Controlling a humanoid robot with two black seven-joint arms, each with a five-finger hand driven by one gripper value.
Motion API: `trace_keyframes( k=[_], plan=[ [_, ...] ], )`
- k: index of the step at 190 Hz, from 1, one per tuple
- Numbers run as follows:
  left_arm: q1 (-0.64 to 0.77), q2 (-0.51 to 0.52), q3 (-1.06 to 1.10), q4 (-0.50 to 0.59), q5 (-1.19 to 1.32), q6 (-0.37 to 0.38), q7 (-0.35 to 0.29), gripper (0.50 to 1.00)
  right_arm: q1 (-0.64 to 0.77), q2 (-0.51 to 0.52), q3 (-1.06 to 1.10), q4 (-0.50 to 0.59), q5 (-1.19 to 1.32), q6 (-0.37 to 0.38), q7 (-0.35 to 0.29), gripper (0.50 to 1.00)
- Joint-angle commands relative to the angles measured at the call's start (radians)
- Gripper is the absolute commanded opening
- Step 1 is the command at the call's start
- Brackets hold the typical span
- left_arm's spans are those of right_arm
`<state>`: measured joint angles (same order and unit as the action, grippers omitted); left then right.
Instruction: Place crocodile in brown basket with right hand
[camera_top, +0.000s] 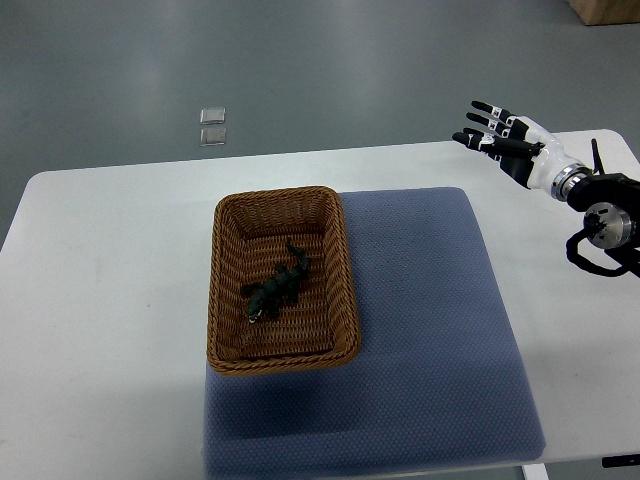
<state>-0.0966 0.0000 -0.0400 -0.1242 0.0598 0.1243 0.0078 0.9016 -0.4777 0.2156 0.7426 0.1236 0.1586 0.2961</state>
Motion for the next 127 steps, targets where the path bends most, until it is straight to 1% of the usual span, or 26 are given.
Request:
trace_keyframes(
  k=[1,23,41,66,77,127],
  plan=[
    [0.000,0.000,-0.001,0.000,0.000,0.000,0.000,1.000,-0.018,-0.005,0.001,0.000,0.016,0.004,0.001,0.915],
    [-0.002,0.000,0.000,0.000,0.000,0.000,0.000,1.000,-0.033,-0.005,0.001,0.000,0.019,-0.001,0.008,0.915],
    [-0.002,0.000,-0.001,0.000,0.000,0.000,0.000,1.000,-0.041,-0.002,0.001,-0.005,0.018,-0.022,0.015,0.917],
    [-0.006,0.000,-0.001,0.000,0.000,0.000,0.000,1.000,-0.046,0.010,0.001,-0.012,0.016,-0.108,0.015,0.923],
    [-0.008,0.000,-0.001,0.000,0.000,0.000,0.000,1.000,-0.055,0.011,0.001,-0.025,0.016,-0.128,0.015,0.928],
    [-0.014,0.000,-0.001,0.000,0.000,0.000,0.000,1.000,-0.058,0.010,0.001,-0.052,0.002,-0.128,0.015,0.928]
  ],
)
